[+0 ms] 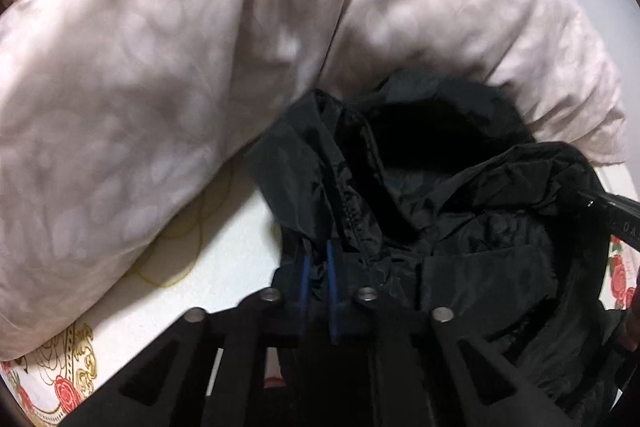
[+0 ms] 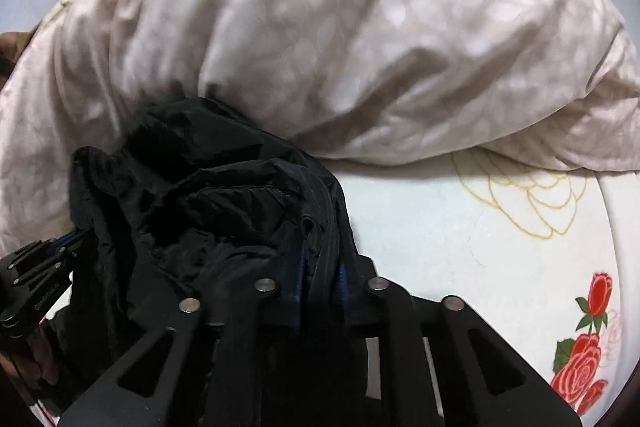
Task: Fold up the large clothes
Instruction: 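Grasp the hem with both tools and fold it up toward the hood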
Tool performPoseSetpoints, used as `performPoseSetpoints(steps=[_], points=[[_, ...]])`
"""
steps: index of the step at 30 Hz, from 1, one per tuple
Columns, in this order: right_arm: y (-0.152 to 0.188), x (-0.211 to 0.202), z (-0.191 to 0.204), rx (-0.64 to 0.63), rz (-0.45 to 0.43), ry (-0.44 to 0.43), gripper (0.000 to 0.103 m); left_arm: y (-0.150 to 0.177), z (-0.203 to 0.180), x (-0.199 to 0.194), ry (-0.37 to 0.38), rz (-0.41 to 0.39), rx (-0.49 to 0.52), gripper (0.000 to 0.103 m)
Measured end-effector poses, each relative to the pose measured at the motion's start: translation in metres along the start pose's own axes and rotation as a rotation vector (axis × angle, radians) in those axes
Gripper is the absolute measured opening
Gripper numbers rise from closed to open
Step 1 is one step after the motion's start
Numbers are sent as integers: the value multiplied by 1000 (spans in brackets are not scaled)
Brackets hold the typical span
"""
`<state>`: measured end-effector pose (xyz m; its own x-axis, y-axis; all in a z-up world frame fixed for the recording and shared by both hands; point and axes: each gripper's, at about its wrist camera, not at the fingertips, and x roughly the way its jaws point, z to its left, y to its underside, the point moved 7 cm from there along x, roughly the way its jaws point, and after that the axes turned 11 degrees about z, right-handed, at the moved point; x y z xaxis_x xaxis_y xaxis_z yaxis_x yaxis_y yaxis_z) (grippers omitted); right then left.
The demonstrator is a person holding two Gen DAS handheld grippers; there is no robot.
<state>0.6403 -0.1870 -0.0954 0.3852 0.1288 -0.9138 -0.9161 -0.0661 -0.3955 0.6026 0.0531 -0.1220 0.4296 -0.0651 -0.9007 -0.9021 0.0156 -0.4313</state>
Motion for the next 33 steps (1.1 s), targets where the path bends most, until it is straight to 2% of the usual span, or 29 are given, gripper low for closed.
performPoseSetpoints(steps=[3,8,12,16,19,23,28,31,33], points=[[9,-31,3,16,-57,-44,10,7,1,-36,17,-71,-9,4],[45,-105,11,10,-157,-101,10,35,7,-108,85,-161,-59,3],[90,-159,13,32,-214,-164,10,76,12,-167,150,-224,-100,3],[156,-197,17,56,-234,-206,9,132,12,-202,181,-252,-113,3],[202,-195,15,70,-198,-206,9,169,15,-205,182,-231,-126,3],[262,-175,9,118,-98,-215,9,218,20,-188,181,-150,-170,3],[310,-150,1,161,18,-218,10,274,36,-161,161,-22,-223,3],[331,-145,-3,173,71,-208,10,301,43,-160,149,15,-237,3],[338,-144,-7,187,82,-211,18,315,50,-161,146,38,-258,4]])
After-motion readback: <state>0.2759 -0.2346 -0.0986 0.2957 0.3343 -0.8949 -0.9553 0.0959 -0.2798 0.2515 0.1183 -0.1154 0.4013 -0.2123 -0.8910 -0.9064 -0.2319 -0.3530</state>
